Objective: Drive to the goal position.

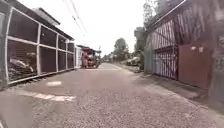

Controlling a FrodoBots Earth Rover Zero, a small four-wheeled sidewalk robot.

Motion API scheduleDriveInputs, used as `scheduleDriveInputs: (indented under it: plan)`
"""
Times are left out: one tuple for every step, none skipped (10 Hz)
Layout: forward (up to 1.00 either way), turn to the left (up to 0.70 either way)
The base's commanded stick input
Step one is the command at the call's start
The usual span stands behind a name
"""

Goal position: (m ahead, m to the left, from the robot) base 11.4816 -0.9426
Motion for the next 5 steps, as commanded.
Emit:
scheduleDriveInputs:
  plan:
    - [0.7, 0.0]
    - [0.7, 0.0]
    - [0.7, 0.0]
    - [0.7, 0.0]
    - [0.7, 0.0]
